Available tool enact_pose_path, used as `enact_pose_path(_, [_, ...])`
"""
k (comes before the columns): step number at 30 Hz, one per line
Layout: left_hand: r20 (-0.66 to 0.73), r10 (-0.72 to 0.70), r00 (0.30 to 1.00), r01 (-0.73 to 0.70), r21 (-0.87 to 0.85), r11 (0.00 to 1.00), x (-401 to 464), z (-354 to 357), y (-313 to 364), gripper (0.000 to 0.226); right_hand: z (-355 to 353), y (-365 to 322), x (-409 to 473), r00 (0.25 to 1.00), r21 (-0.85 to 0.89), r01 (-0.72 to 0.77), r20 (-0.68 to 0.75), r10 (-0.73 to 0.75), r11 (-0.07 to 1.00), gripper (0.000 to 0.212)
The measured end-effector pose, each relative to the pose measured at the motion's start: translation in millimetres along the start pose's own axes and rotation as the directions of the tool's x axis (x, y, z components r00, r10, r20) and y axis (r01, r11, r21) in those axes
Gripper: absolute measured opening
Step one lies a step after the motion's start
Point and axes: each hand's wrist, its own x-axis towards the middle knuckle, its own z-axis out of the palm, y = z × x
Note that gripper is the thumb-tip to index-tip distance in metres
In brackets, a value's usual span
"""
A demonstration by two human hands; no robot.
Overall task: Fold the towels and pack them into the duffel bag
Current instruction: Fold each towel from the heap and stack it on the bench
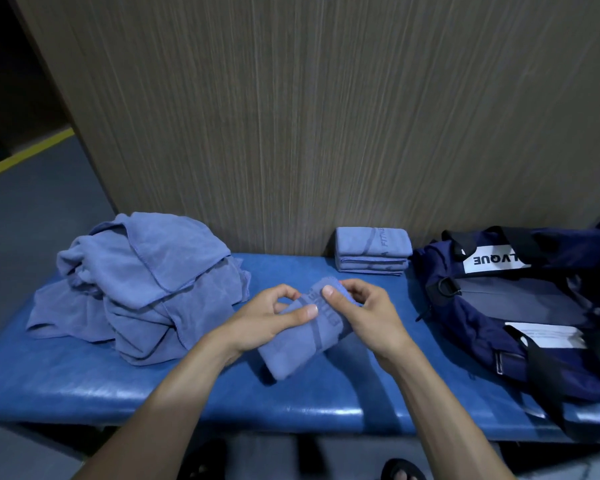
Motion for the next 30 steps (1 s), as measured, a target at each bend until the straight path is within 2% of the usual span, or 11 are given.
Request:
enact_pose_path(3, [-0.031, -0.072, 0.997, 0.063, -0.226, 0.972, 14.0, -2.1, 1.5, 0.066, -7.8, 2.0, 14.9, 0.984, 0.089, 0.03, -0.179, -0.014, 0.996, 0.023])
enact_pose_path(6, [0.003, -0.143, 0.99, 0.132, -0.404, 0.905, 23.1, 2.0, 6.0, 0.05, -18.2, 2.5, 26.2, 0.948, 0.205, 0.046, -0.319, 0.022, 0.978, 0.039])
enact_pose_path(8, [-0.022, -0.141, 0.99, 0.116, -0.452, 0.884, 29.6, 7.4, 9.6, 0.038, -24.4, 5.2, 31.2, 0.934, 0.269, 0.014, -0.346, 0.083, 0.963, 0.038])
enact_pose_path(11, [-0.086, -0.092, 0.992, 0.045, -0.438, 0.898, 39.4, 10.4, 12.0, 0.021, -29.9, 11.0, 36.3, 0.938, 0.325, -0.066, -0.302, 0.169, 0.944, 0.034])
enact_pose_path(16, [-0.192, -0.026, 0.981, -0.051, -0.388, 0.92, 55.4, 10.8, 10.2, 0.019, -42.8, 3.8, 35.4, 0.968, 0.358, -0.195, -0.08, 0.238, 0.913, 0.031])
enact_pose_path(18, [-0.224, -0.02, 0.974, -0.072, -0.394, 0.916, 62.1, 14.5, 10.6, 0.021, -49.5, 1.8, 35.8, 0.968, 0.385, -0.207, -0.051, 0.244, 0.9, 0.032])
enact_pose_path(23, [-0.312, -0.03, 0.95, -0.106, -0.41, 0.906, 83.2, 31.1, 13.9, 0.03, -66.9, 1.1, 44.5, 0.978, 0.365, -0.133, -0.102, 0.181, 0.922, 0.026])
enact_pose_path(26, [-0.368, -0.003, 0.93, -0.161, -0.416, 0.895, 98.0, 47.5, 26.2, 0.034, -78.2, -1.1, 60.2, 0.969, 0.307, -0.038, -0.222, 0.11, 0.951, 0.024])
enact_pose_path(30, [-0.406, 0.047, 0.913, -0.244, -0.449, 0.859, 120.0, 64.9, 47.4, 0.025, -95.1, -11.0, 81.8, 0.934, 0.2, 0.086, -0.358, -0.009, 0.976, 0.028])
